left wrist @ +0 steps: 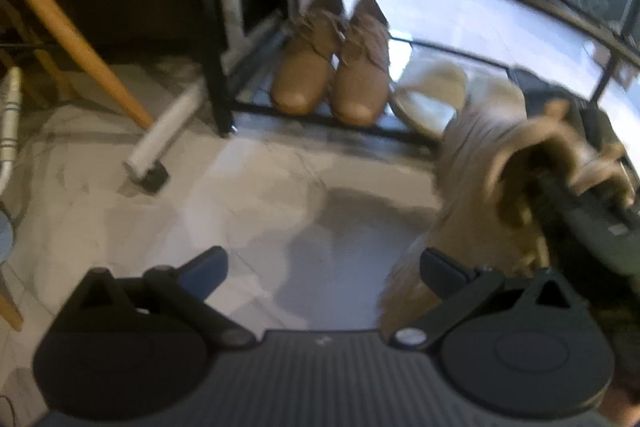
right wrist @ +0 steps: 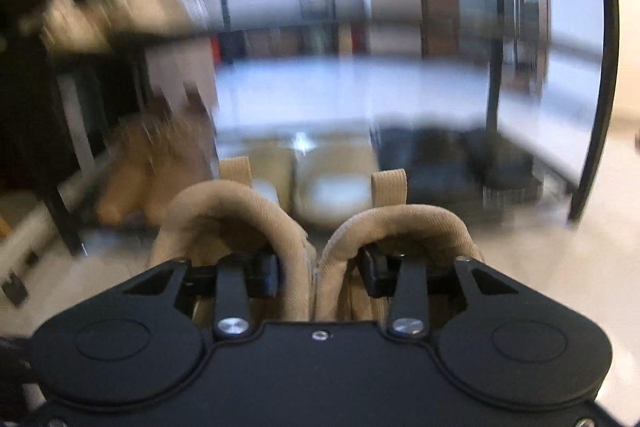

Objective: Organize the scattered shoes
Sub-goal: 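Lift the sneaker pair with the right gripper onto the upper rack shelf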

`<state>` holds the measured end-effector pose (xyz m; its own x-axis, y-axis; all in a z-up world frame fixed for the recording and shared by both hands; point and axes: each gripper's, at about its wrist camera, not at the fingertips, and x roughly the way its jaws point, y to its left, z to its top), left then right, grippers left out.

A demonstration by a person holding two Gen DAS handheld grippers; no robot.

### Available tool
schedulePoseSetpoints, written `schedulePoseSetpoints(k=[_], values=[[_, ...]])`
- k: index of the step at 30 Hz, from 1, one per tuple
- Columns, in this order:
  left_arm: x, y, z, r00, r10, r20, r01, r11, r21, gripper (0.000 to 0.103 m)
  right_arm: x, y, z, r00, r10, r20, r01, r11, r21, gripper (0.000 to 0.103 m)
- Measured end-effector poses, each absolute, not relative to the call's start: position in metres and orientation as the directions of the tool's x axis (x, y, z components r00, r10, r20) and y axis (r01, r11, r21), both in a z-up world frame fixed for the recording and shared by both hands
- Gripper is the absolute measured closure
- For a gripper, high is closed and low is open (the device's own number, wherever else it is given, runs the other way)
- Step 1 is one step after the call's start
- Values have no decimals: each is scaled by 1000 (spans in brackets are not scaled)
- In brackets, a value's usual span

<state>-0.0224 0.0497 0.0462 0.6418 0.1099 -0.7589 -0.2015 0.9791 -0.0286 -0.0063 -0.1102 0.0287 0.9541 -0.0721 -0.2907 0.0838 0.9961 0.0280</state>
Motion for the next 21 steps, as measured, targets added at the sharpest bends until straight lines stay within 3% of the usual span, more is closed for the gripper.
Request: schedulePoseSetpoints(k=[9,18,21], values=[[-28,64,82,753,130,-645,-261,959,-112,1,25,-109,149,997,50,-53,-52,998,-42,69],[-26,72,90,756,86,-649,-273,942,-194,1,118,-119,212,993,3,-117,6,997,78,69],[-24,74,88,749,74,-658,-281,935,-215,1,137,-115,213,991,-4,-135,10,999,39,67]])
